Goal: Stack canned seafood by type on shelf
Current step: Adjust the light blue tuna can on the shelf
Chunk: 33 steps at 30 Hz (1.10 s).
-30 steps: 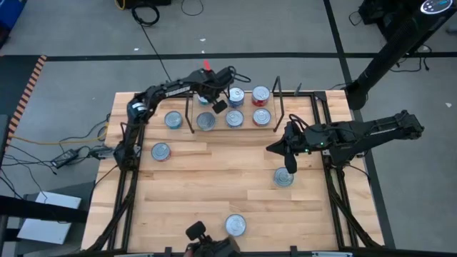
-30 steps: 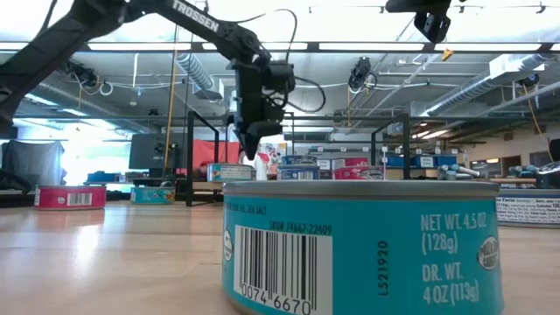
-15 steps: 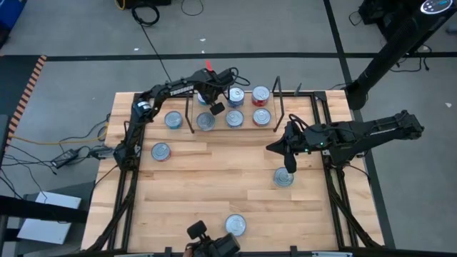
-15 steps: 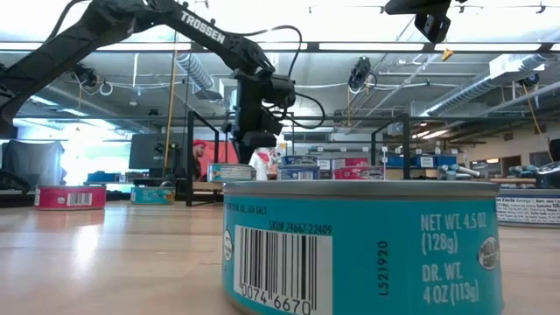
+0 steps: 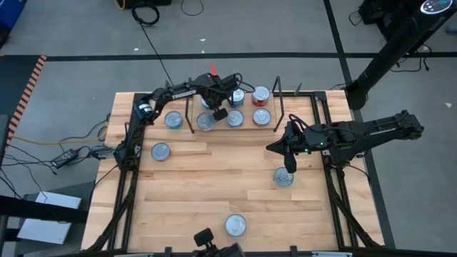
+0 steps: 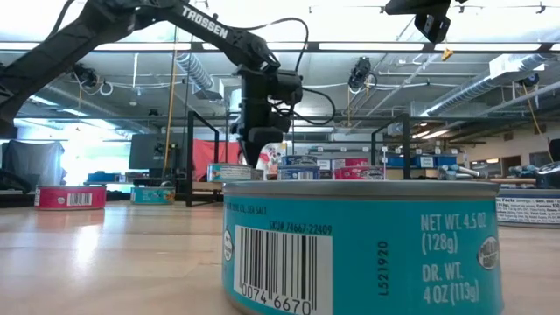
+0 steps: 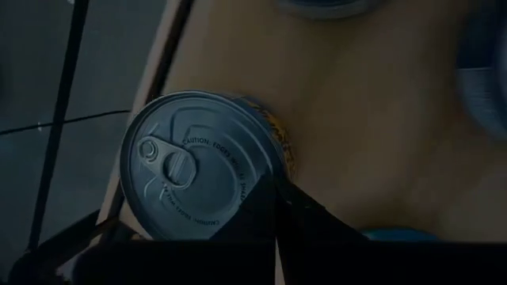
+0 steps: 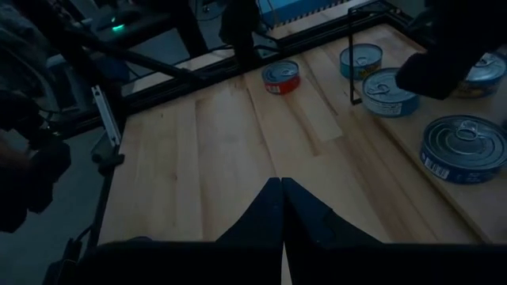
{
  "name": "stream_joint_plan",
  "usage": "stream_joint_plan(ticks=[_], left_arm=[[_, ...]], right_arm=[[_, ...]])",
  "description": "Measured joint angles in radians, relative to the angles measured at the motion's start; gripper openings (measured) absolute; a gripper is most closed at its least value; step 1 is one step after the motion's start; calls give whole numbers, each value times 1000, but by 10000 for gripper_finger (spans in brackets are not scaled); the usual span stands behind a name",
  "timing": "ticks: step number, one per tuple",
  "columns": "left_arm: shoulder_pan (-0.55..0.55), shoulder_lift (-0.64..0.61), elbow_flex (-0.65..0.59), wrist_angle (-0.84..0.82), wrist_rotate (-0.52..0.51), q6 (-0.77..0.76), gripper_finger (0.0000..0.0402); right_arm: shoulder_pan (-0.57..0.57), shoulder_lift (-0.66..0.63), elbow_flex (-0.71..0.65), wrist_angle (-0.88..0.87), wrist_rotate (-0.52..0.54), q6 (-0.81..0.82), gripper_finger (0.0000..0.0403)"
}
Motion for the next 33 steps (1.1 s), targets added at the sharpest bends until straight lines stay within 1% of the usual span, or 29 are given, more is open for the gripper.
stream_joint_plan(ticks=[7, 10, 12, 15, 18, 22, 23, 29, 33], left_arm=[[-28, 0, 5, -11, 2, 0, 0], [-29, 1, 68, -91, -4, -5, 0], [-30, 0, 137, -160, 3, -6, 0], [-37, -1, 229, -312, 63, -5, 0], [-57, -4, 255, -429, 127, -9, 0], [-83, -1, 204, -418, 199, -27, 0], [-90, 0, 187, -412, 202, -27, 0], [-117, 5, 80, -320, 162, -57, 0], [-119, 5, 38, -274, 146, -75, 0]], right_arm=[[0, 0, 0, 0, 0, -8, 8], [0, 0, 0, 0, 0, -8, 8], [0, 0, 0, 0, 0, -8, 8], [0, 0, 0, 0, 0, -10, 8], [0, 0, 0, 0, -1, -11, 9], [0, 0, 0, 0, -1, -16, 8], [0, 0, 0, 0, -1, -17, 8], [0, 0, 0, 0, -1, -18, 7], [0, 0, -1, 0, -2, -18, 7]])
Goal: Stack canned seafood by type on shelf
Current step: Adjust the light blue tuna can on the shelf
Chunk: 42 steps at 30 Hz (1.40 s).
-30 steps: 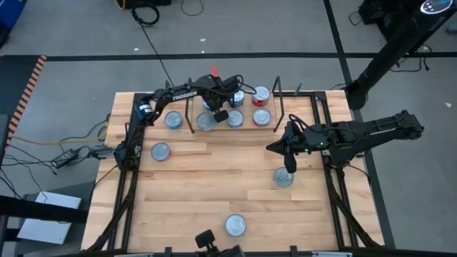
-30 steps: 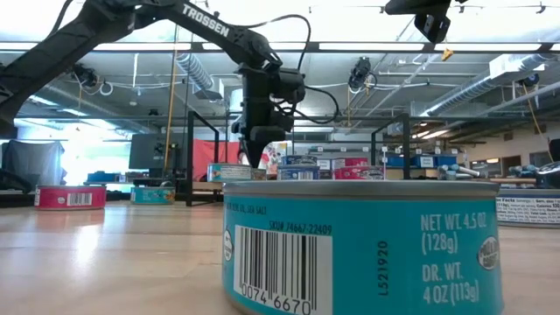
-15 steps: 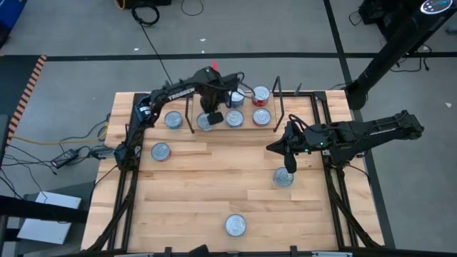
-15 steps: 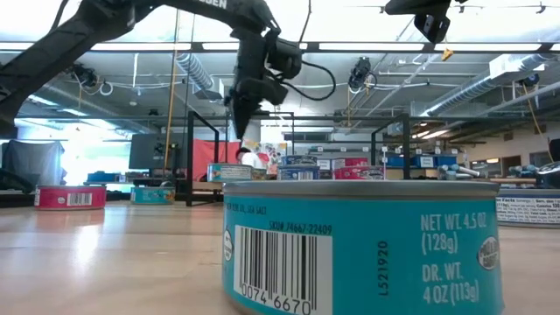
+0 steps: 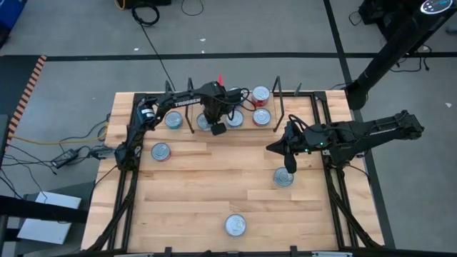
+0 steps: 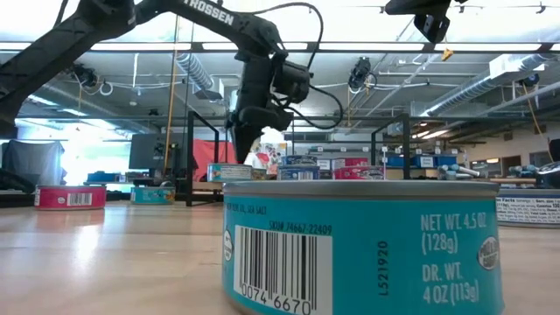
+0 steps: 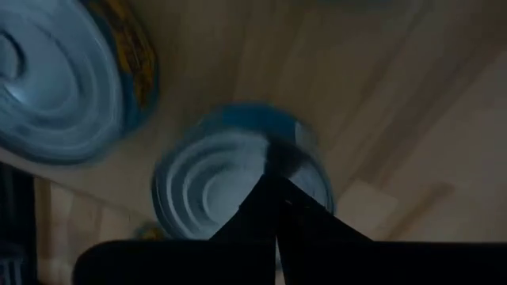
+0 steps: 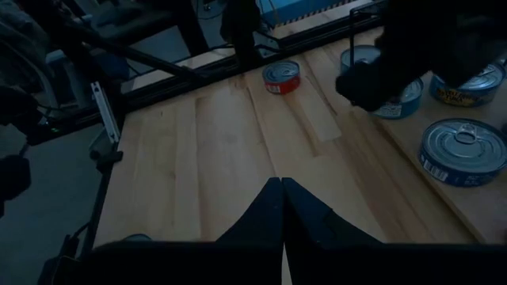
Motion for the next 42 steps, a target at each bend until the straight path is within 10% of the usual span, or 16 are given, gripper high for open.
stream_joint_plan(ticks=[42], left_arm=[[-19, -25, -82, 109, -79, -11, 0]], right_arm=[[0, 0, 0, 0, 1, -15, 9]])
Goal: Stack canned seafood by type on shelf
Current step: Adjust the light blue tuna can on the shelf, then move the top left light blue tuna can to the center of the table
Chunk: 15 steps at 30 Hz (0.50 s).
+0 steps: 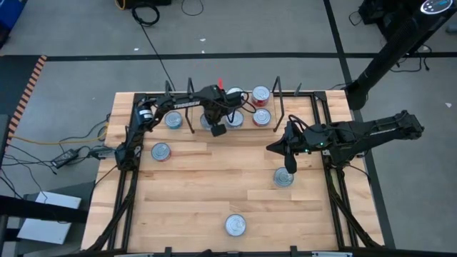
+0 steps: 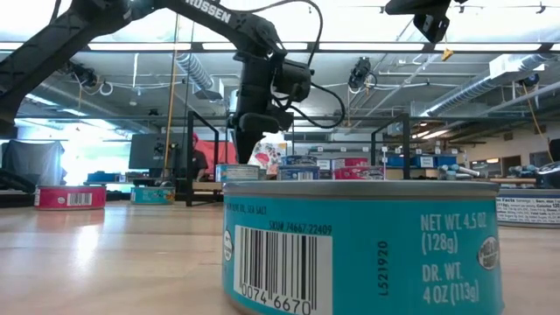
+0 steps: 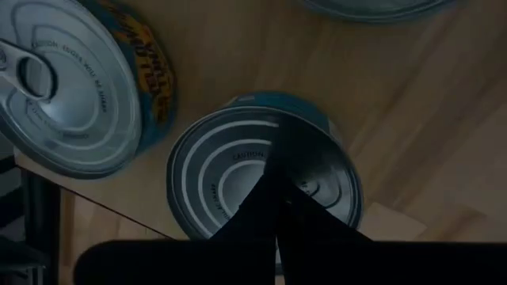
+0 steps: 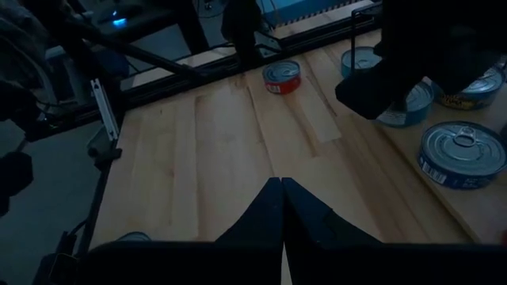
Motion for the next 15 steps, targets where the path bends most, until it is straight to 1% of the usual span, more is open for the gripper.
stream_joint_plan(ticks=[6, 11, 15], left_arm=[[2, 7, 44, 5, 3, 2, 0], [6, 7, 130, -33, 3, 1, 0], [18, -2, 176, -80, 3, 0, 0]], right_arm=[[0, 0, 0, 0, 0, 0, 9], [0, 0, 0, 0, 0, 0, 9], [0, 0, 0, 0, 0, 0, 9]])
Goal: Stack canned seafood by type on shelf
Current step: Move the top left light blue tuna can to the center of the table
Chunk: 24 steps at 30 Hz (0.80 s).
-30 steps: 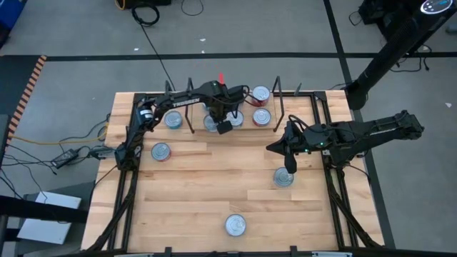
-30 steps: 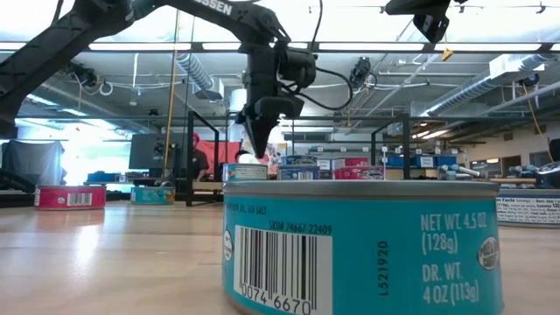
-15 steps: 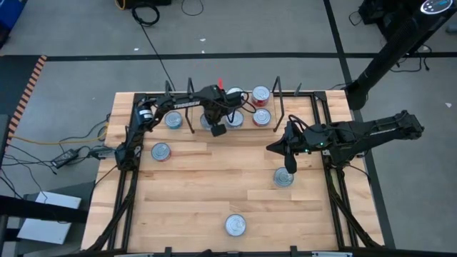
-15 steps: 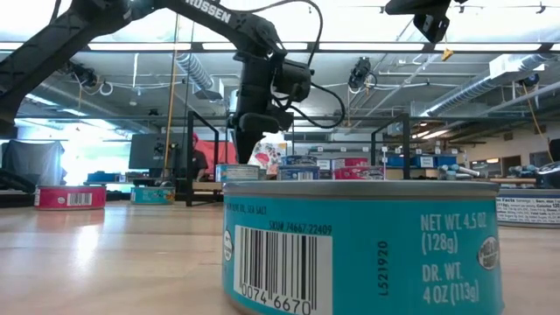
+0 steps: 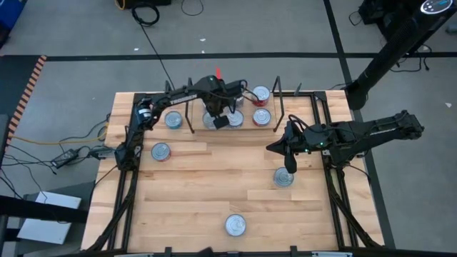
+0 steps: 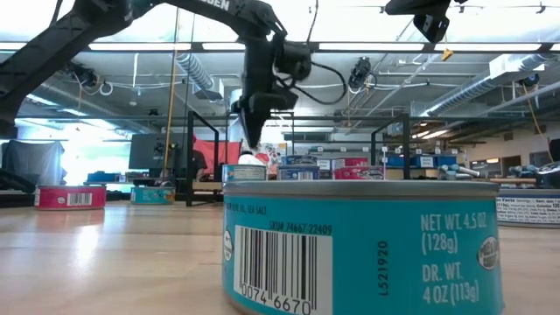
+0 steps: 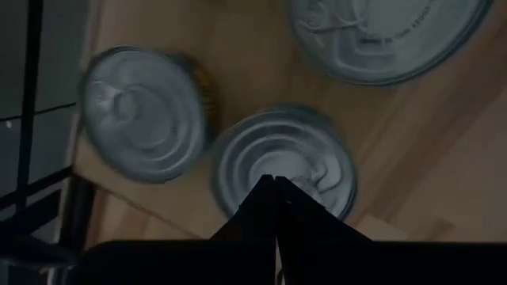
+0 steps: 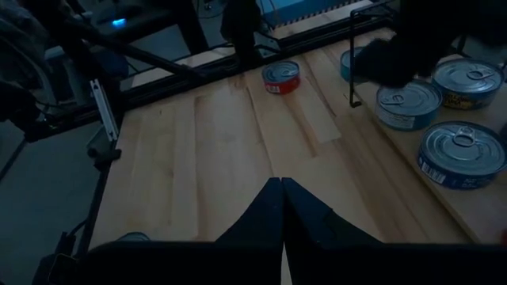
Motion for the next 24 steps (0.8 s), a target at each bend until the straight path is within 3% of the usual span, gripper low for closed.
stream_joint_plan(ticks=[13, 17, 24], left_arm=[[-14, -352, -9, 0, -24, -142, 0], [8, -494, -159, 24, -28, -204, 0], [82, -845, -607, 179, -5, -413, 0]], right_arm=[[0, 0, 0, 0, 0, -11, 8], [0, 0, 0, 1, 0, -11, 9], [0, 0, 0, 6, 0, -8, 8]])
